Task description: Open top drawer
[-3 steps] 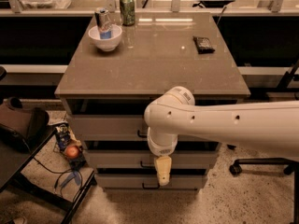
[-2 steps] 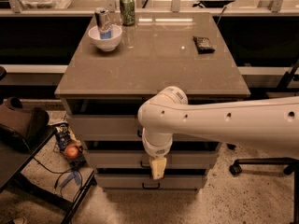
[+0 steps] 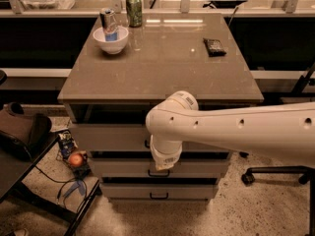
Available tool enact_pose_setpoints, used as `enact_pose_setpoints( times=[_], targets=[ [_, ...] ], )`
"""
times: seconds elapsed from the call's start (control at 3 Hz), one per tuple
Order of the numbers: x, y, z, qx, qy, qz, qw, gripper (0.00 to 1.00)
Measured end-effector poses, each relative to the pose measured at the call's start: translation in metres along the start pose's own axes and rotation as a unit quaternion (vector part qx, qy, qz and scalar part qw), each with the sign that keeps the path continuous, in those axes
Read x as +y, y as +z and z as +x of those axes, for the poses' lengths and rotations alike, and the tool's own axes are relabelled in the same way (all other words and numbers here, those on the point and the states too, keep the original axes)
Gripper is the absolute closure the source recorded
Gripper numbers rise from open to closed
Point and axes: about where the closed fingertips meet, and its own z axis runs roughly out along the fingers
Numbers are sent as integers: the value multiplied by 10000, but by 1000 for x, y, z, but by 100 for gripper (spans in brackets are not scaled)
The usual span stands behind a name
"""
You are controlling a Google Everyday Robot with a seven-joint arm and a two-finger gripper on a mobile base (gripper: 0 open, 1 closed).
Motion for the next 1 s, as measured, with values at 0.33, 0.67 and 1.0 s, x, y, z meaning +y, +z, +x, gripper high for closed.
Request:
enact_pose_setpoints(
  times=[0.33, 0.67, 1.0],
  targets=[
    [0, 0, 0, 3, -1, -3, 10000, 65],
    [0, -2, 0, 3, -1, -3, 10000, 42],
    [0, -2, 0, 3, -1, -4, 10000, 40]
  ],
)
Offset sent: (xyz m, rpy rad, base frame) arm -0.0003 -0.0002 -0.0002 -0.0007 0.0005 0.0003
